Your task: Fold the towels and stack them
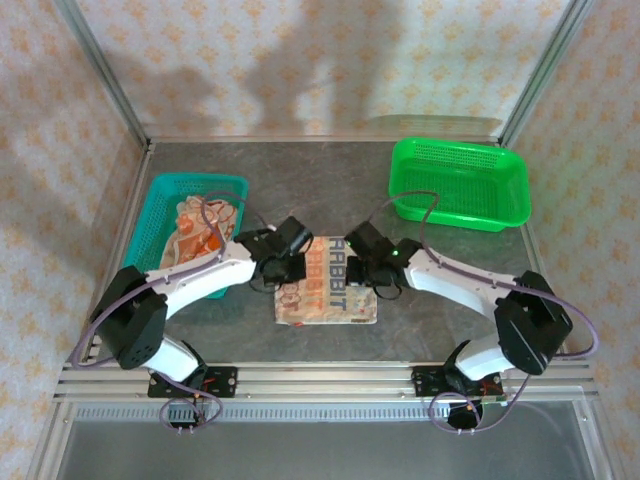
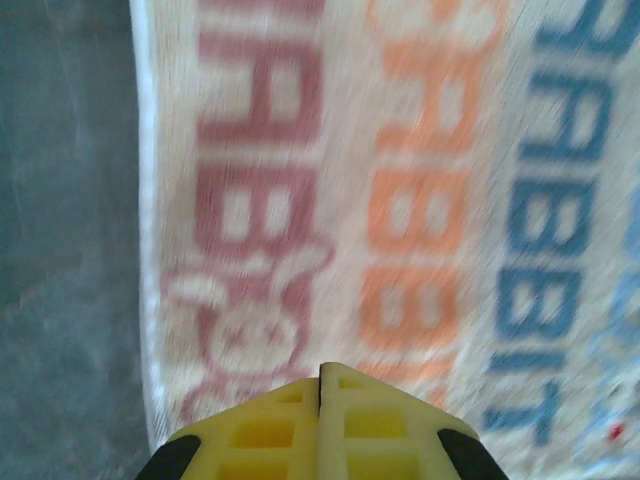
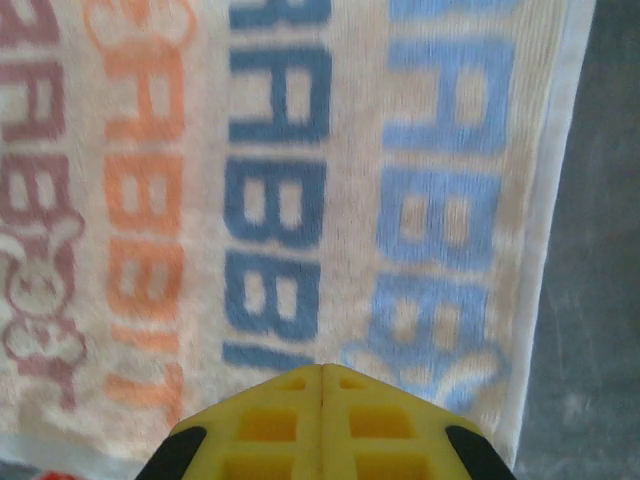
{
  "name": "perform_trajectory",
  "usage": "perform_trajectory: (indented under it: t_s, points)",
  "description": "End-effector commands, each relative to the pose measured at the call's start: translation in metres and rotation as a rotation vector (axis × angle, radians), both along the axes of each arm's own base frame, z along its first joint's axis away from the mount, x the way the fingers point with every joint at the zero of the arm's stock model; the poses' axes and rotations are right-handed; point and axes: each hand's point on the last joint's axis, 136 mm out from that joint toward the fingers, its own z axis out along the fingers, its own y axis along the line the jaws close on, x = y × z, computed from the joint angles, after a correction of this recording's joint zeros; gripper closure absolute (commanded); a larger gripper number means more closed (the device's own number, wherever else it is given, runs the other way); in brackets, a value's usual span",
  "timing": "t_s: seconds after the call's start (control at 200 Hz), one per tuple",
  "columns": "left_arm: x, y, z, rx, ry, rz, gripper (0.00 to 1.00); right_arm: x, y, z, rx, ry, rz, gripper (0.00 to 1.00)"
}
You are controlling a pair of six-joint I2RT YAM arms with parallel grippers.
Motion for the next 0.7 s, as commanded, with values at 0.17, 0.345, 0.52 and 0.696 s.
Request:
perform_trajectory:
  t_s: [0.17, 0.345, 0.52, 0.696]
  points:
    - [0.077, 0.02, -0.005, 0.105, -0.046, 0.036, 1.0, 0.075, -0.014, -0.007, -0.112, -0.046, -0.064, 1.0]
    - [0.098, 0.037, -0.026, 0.126, -0.028, 0.08, 1.0, 0.103, -0.019, -0.029, -0.143, -0.013, -0.075, 1.0]
    - [0.099, 0.056, -0.047, 0.176, -0.001, 0.111, 1.0, 0.116, -0.026, -0.049, -0.17, 0.019, -0.082, 1.0]
    - [0.094, 0.07, -0.064, 0.188, 0.022, 0.137, 1.0, 0.123, -0.028, -0.06, -0.194, 0.036, -0.056, 1.0]
